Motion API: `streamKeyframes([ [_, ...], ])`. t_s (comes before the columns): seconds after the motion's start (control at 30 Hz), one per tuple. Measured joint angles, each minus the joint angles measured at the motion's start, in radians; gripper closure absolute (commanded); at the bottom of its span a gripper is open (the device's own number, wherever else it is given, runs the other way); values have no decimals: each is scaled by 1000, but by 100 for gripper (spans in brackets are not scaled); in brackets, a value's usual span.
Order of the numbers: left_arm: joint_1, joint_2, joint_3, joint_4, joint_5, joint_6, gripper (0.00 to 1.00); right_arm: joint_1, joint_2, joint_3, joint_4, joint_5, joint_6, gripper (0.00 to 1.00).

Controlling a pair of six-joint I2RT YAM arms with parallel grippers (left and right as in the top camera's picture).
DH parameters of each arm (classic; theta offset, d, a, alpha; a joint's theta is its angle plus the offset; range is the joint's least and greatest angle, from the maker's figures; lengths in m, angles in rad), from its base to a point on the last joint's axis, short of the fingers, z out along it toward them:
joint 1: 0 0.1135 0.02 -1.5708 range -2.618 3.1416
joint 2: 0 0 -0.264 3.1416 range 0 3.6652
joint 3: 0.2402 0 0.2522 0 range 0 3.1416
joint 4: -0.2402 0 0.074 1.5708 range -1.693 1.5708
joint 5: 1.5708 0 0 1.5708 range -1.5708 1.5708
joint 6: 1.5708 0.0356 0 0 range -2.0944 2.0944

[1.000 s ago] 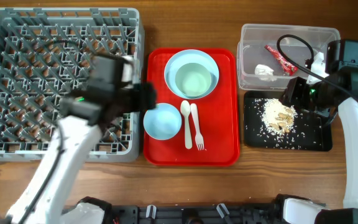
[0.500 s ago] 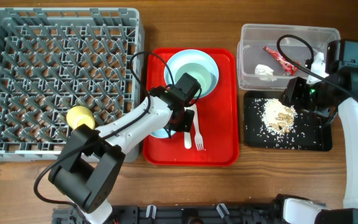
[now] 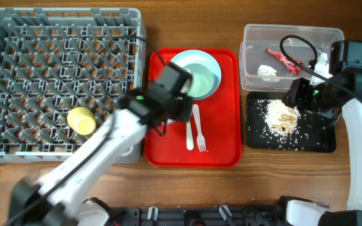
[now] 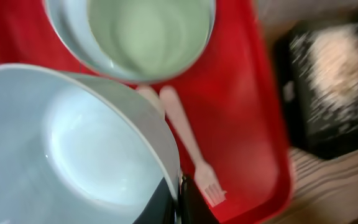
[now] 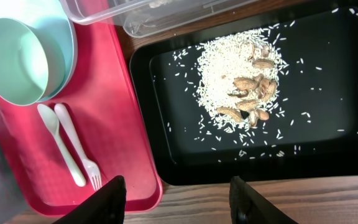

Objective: Sort waste into correct bins and load items into the dishwasher rack
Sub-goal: 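Grasp the small light-blue bowl on the red tray with the left gripper, then place the small light-blue bowl upside down in the rack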

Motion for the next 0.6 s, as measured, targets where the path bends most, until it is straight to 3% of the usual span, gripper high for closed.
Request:
streamKeyframes([
  [0.17, 338, -143, 93, -6, 172, 87, 96, 0, 0, 0, -2, 0, 0, 46],
  [0.27, 612, -117, 96, -1, 406, 191, 96, 0, 0, 0, -3, 0, 0, 46],
  [0.43, 825, 29, 96, 34, 723, 288, 96, 0, 0, 0, -5, 0, 0, 46],
  [0.6, 954, 230, 96, 140, 1036, 318, 96, 0, 0, 1, -8, 0, 0, 46],
])
